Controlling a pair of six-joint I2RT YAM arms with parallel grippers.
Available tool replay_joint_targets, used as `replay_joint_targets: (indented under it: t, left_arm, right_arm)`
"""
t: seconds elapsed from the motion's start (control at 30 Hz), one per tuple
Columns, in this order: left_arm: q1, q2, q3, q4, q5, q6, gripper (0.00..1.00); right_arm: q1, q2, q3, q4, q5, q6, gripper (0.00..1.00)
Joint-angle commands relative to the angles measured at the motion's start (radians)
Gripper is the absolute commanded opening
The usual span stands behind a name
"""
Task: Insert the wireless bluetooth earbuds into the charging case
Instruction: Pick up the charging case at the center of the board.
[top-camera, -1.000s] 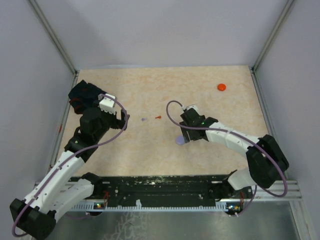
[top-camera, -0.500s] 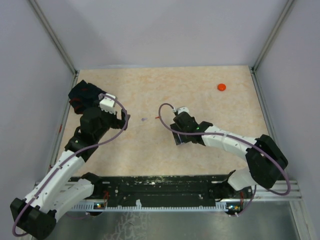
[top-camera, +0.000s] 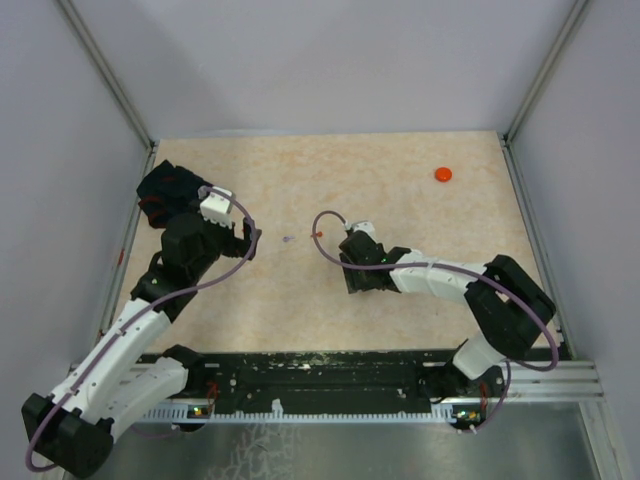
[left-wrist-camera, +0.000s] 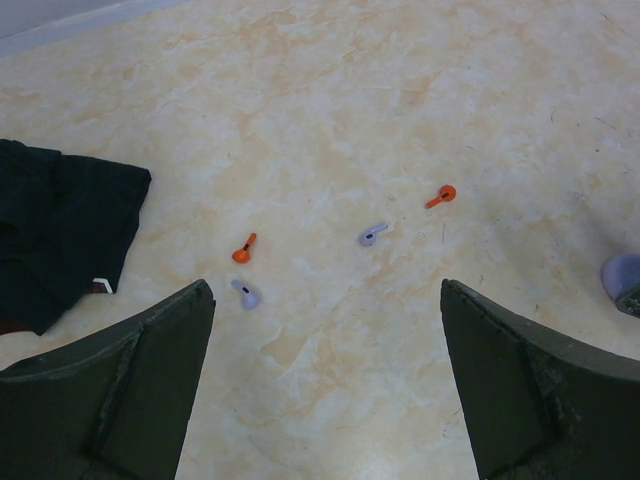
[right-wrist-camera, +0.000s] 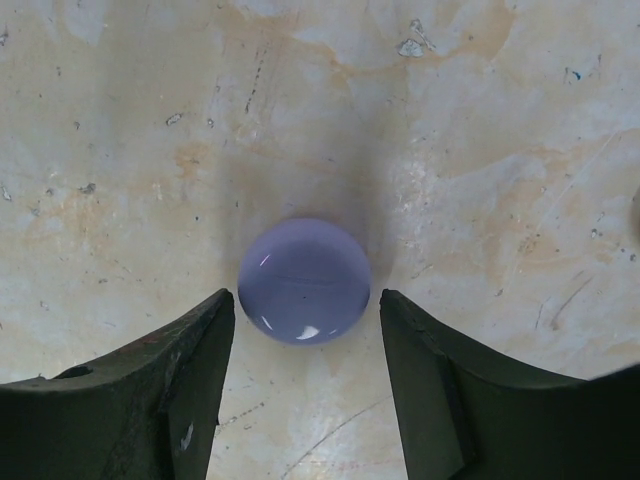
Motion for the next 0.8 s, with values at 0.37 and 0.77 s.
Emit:
replay_joint_targets:
  t: [0.37, 0.77]
  left_arm:
    - [0.009, 0.021, 0.003, 0.020, 0.036, -0.013, 0.98]
    - [0.010, 0.077, 0.044, -0.010, 0.181, -0.080, 0.98]
  right_arm:
    - [0.013, 0.041, -0.023, 0.077, 0.067, 0.054, 0.58]
    - [0.021, 0.001, -0.059, 0.125, 0.054, 0.043, 0.51]
